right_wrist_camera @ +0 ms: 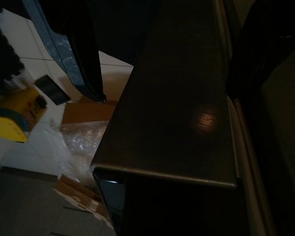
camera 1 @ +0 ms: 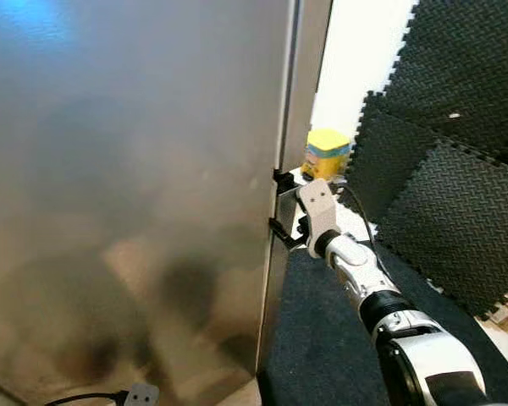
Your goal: Restocking fridge
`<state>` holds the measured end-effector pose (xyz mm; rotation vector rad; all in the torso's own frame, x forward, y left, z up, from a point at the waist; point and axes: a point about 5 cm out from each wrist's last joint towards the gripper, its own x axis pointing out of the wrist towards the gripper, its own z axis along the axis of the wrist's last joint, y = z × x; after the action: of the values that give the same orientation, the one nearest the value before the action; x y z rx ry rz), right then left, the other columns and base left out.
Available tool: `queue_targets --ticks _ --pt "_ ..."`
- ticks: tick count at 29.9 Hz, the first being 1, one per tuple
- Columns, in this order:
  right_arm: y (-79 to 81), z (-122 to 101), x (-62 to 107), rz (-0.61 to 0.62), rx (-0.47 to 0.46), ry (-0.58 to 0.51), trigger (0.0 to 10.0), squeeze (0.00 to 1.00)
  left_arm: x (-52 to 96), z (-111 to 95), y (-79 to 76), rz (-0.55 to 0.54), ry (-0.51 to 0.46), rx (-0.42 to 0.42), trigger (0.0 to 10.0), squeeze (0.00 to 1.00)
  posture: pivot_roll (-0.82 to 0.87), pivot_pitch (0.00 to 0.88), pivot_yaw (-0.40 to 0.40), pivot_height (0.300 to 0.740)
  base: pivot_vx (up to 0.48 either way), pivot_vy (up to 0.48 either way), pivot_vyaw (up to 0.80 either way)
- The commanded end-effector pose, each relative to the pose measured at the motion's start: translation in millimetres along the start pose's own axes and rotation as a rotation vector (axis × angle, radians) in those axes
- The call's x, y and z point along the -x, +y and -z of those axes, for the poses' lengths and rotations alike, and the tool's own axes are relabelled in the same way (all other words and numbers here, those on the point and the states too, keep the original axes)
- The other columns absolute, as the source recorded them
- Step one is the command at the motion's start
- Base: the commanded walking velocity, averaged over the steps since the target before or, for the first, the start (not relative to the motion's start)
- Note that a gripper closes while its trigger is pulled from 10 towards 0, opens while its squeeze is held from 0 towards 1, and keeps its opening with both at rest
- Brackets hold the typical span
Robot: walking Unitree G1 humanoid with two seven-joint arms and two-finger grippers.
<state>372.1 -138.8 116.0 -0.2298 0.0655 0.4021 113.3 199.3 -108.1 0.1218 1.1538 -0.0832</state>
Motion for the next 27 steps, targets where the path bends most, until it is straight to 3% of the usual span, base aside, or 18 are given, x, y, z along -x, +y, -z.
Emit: queue_targets --ticks 1,6,18,20,24,27 --pt "-32.3 -17.0 2.1 0.178 -0.009 -0.050 10.0 0.00 2.8 16.9 1.5 0.000 0.065 -0.020 10.0 0.00 -0.01 0.000 0.010 0.740 0.000 0.000 0.00" --pt "-49.8 -12.3 10.2 0.271 0.000 -0.026 10.0 0.00 2.5 16.1 0.5 0.003 0.063 -0.023 10.0 0.00 -0.01 0.000 0.011 0.740 0.000 0.000 0.00" --pt "-68.3 -1.0 22.6 0.376 0.014 0.027 10.0 0.00 2.3 15.0 0.8 0.002 0.060 -0.024 10.0 0.00 -0.01 0.000 0.012 0.740 0.000 0.000 0.00" --pt "-79.9 12.8 33.2 0.463 0.054 0.119 10.0 0.00 2.2 14.6 0.5 0.003 0.060 -0.024 10.0 0.00 -0.01 0.000 0.010 0.740 0.000 0.000 0.00" --pt "-90.6 25.9 45.1 0.556 0.078 0.200 10.0 0.00 2.2 14.5 0.2 0.004 0.059 -0.023 10.0 0.00 -0.01 0.000 0.010 0.740 0.000 0.000 0.00" --pt "-110.2 53.4 75.8 0.724 0.085 0.339 10.0 0.00 1.9 14.1 -1.1 0.005 0.057 -0.019 10.0 0.00 -0.01 0.000 0.001 0.740 0.000 0.000 0.00"
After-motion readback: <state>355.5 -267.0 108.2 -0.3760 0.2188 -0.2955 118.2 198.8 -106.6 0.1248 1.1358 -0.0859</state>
